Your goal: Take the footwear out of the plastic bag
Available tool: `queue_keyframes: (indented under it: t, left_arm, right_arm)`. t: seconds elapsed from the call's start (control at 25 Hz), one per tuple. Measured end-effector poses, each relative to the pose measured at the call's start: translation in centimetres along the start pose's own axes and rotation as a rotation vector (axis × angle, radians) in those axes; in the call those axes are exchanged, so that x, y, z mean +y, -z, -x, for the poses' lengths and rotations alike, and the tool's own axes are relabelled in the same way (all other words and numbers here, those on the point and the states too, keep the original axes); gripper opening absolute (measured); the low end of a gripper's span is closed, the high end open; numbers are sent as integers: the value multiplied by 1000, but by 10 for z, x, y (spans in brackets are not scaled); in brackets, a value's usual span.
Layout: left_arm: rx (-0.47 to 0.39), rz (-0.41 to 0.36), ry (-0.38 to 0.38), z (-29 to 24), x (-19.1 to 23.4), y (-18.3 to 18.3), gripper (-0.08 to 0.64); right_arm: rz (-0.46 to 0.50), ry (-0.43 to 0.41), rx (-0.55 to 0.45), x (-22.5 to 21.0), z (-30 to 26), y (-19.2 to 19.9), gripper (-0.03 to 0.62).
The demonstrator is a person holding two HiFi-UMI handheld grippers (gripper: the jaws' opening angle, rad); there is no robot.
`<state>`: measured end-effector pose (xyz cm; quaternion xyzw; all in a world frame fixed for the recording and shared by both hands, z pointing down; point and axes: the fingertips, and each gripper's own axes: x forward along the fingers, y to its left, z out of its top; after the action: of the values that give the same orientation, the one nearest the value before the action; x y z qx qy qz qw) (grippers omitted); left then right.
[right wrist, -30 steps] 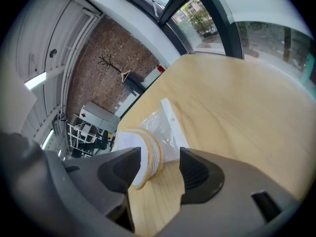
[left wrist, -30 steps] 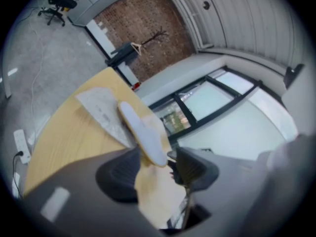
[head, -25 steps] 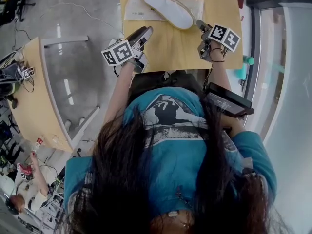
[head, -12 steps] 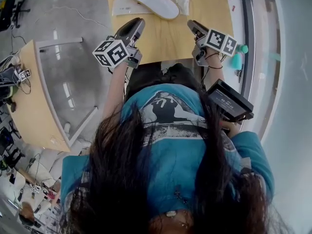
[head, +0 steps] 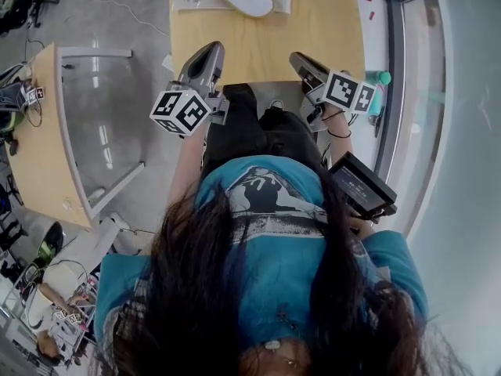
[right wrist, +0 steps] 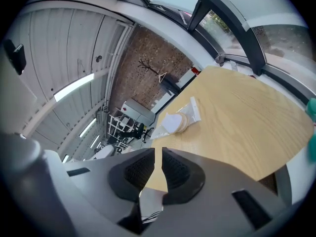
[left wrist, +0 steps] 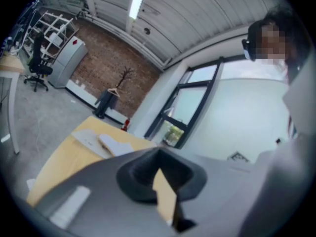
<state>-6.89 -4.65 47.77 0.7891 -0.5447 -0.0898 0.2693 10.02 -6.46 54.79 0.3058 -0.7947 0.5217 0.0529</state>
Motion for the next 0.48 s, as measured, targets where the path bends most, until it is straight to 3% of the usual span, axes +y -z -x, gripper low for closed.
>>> queue_keyframes:
  t: [0.2, 0.48]
  left_arm:
    - [36, 19, -79, 45, -8, 43, -2]
    - [11, 26, -214, 108, -1, 37, -2]
  right_arm:
    - [-24, -67, 75, 5, 5, 46, 54]
    - [-80, -76, 82, -3, 10, 59, 54]
